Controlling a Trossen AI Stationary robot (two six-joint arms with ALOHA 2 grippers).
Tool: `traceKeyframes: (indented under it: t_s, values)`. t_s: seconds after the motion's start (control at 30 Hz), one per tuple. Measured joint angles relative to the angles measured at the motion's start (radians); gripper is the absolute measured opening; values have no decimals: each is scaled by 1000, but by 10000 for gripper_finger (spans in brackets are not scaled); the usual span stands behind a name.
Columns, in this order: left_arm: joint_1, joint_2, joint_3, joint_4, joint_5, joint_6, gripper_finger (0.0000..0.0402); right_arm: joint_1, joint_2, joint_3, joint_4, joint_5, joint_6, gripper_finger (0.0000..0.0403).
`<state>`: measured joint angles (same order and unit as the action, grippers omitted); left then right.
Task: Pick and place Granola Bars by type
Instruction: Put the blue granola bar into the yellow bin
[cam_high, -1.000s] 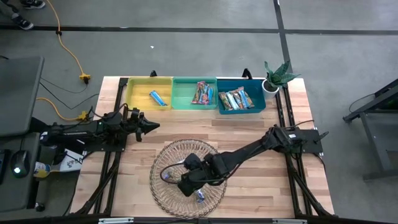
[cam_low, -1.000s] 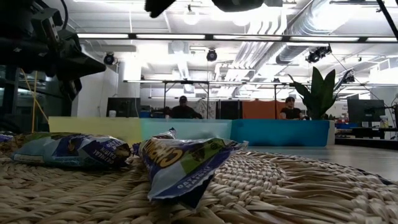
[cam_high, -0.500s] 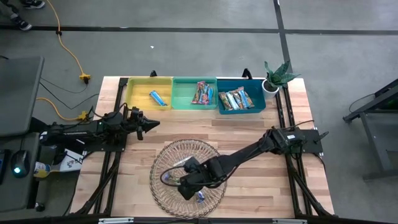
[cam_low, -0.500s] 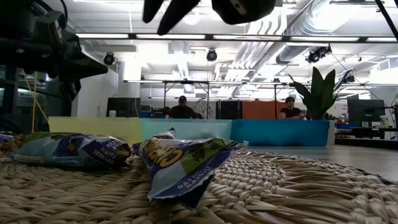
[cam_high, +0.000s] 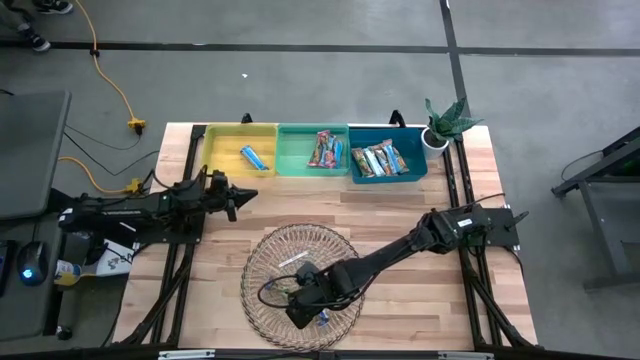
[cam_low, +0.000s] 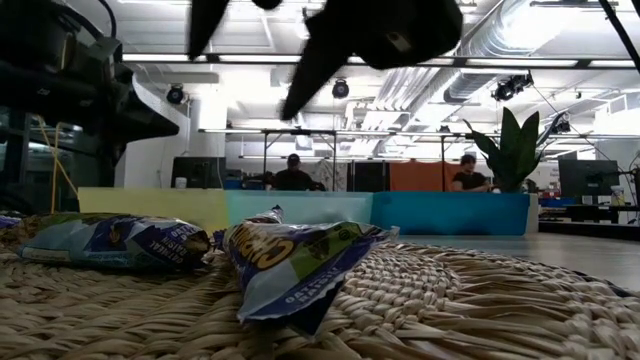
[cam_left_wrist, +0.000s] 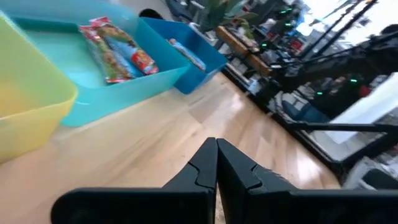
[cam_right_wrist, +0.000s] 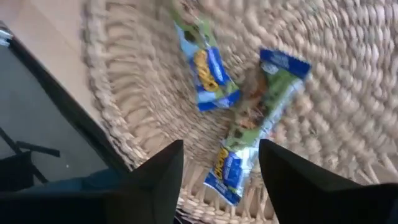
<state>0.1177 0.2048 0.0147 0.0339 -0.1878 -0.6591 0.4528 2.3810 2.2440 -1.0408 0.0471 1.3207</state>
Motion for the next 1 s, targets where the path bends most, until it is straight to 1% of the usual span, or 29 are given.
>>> traceKeyframes:
  t_s: [0.13,0.4,0.6,0.8,1.0]
  values:
    - [0,17,0,3,-45,0,0,2,20,0,-60,-12,27,197]
    - [0,25,0,9,-107,0,0,-1,63,-2,-42,-48,24,198]
    - [0,32,0,13,-117,3,0,-1,84,-2,-25,-63,11,198]
    - [0,35,0,12,-119,3,0,-7,96,-1,-17,-54,7,198]
    - [0,36,0,11,-119,3,0,-8,128,-1,29,-83,4,198]
